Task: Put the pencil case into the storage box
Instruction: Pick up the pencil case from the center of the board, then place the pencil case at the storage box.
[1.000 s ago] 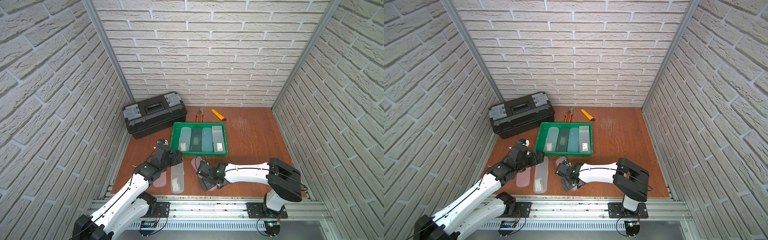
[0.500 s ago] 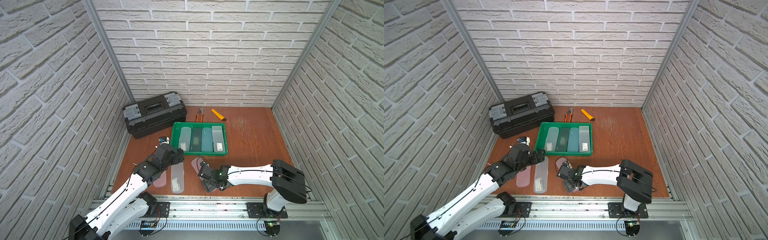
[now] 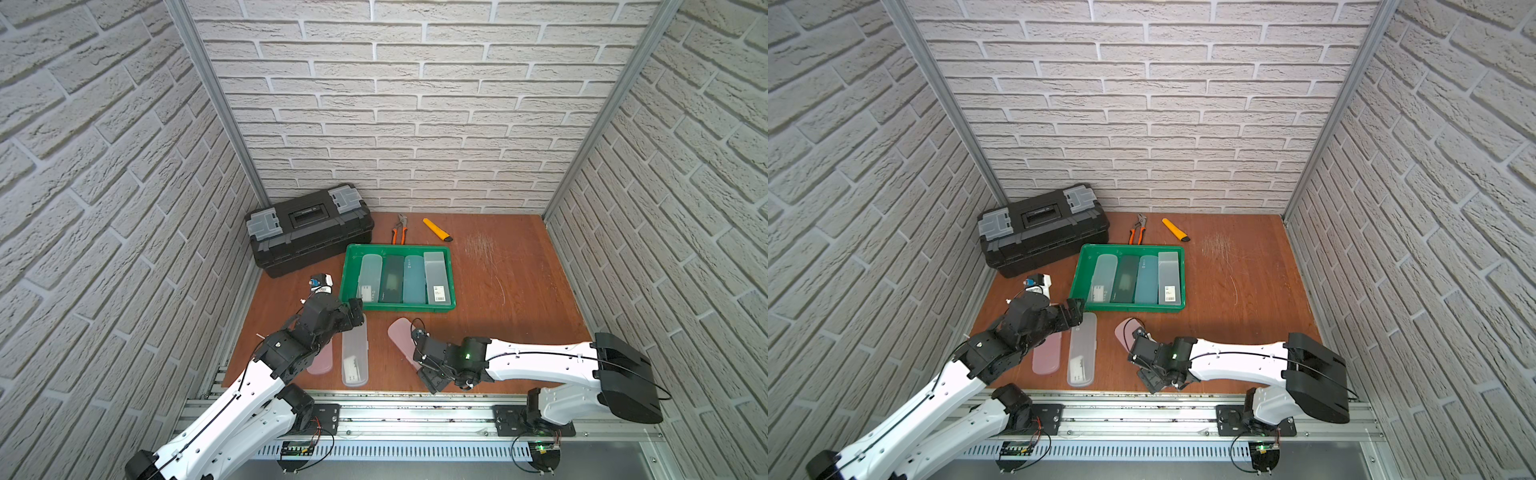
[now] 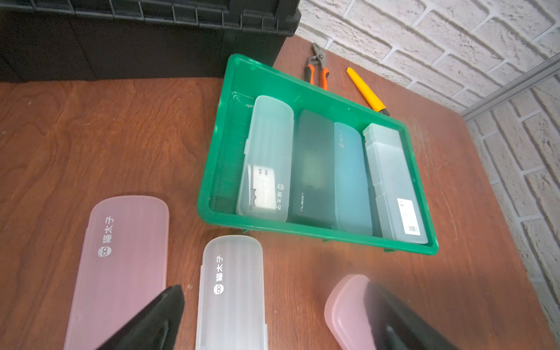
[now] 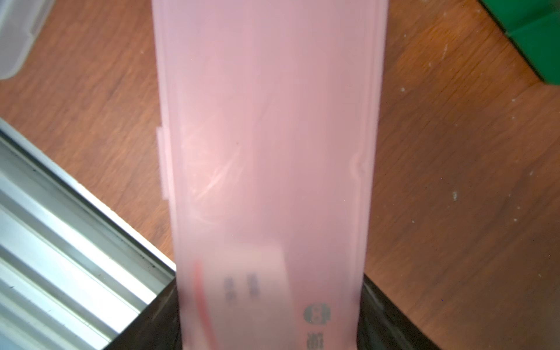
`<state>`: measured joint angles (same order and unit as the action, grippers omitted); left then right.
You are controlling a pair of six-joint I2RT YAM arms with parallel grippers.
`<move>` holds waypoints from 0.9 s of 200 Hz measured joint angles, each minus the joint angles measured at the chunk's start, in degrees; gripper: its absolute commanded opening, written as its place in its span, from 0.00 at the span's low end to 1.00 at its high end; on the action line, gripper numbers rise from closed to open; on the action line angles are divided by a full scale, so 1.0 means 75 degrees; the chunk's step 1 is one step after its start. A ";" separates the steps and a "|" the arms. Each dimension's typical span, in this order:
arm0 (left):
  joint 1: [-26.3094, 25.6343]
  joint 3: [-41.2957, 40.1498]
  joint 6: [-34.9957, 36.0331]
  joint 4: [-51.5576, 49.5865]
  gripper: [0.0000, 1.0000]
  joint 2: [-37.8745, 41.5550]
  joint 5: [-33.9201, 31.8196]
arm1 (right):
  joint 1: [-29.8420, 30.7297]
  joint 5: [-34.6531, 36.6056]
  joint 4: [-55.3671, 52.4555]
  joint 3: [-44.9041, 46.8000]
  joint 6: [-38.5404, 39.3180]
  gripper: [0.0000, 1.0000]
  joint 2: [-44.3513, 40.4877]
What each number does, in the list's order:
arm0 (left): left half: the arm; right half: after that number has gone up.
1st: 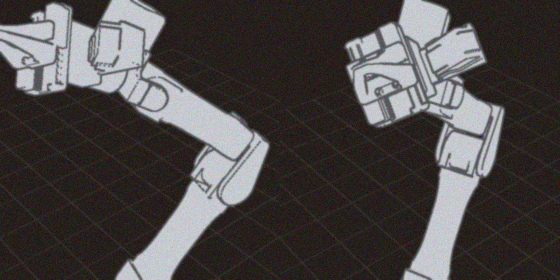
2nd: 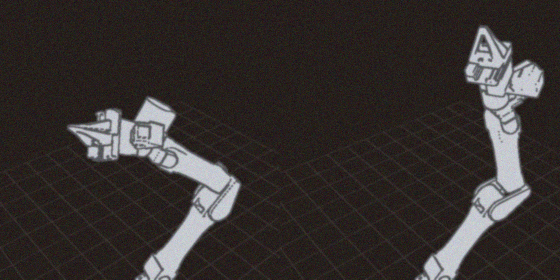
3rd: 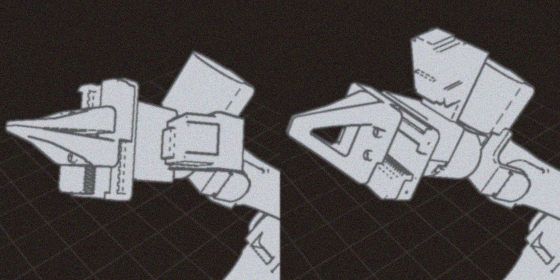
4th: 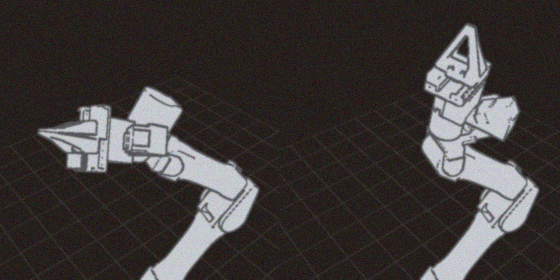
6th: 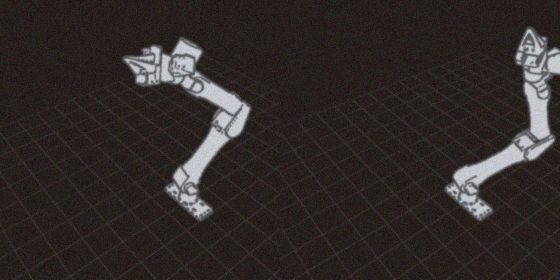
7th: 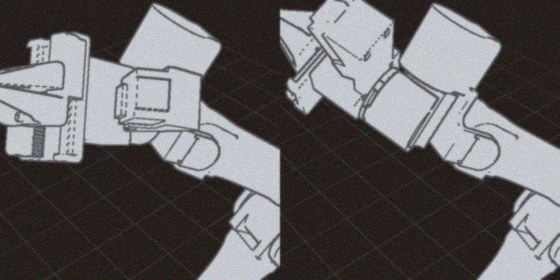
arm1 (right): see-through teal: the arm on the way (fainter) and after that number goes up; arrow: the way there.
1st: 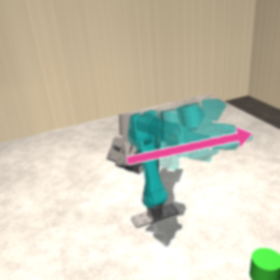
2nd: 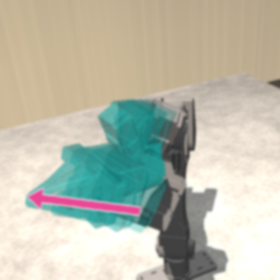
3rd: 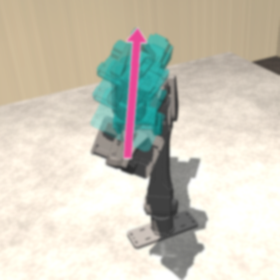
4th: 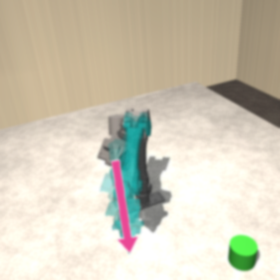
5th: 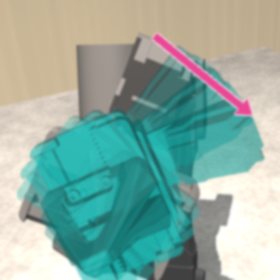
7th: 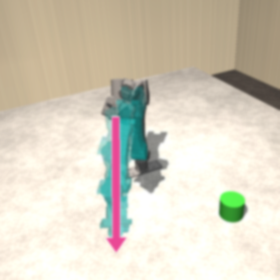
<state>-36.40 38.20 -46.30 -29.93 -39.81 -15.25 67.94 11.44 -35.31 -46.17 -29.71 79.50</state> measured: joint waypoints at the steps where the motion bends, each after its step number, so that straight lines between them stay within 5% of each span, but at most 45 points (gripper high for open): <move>1: 0.0000 0.0003 0.0006 0.0000 0.99 0.0012 0.0000 | 0.0003 -0.0003 -0.0003 0.0000 0.0003 0.54 -0.0009; 57: 0.0000 0.0353 0.0694 0.0131 0.98 0.0402 -0.0058 | 0.0041 -0.0052 -0.0484 -0.0784 0.0274 0.54 -0.0274; 107: 0.0172 0.1338 0.1580 0.0577 0.98 -0.0542 0.0020 | -0.0816 0.0108 -0.0749 -0.3156 0.0213 0.51 0.0379; 149: 0.1609 0.2055 0.1652 0.1294 0.99 -0.2349 0.1655 | -0.2340 0.0248 -0.1011 -0.5085 -0.0020 0.47 0.2212; 180: 0.1848 0.2224 0.1550 0.1425 0.98 -0.3203 0.2611 | -0.2885 0.0551 -0.1326 -0.6298 -0.0259 0.44 0.3544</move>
<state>-22.55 54.87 -34.68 -19.25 -63.83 4.34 46.30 15.57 -45.25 -93.41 -31.66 106.08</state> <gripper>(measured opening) 0.985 0.797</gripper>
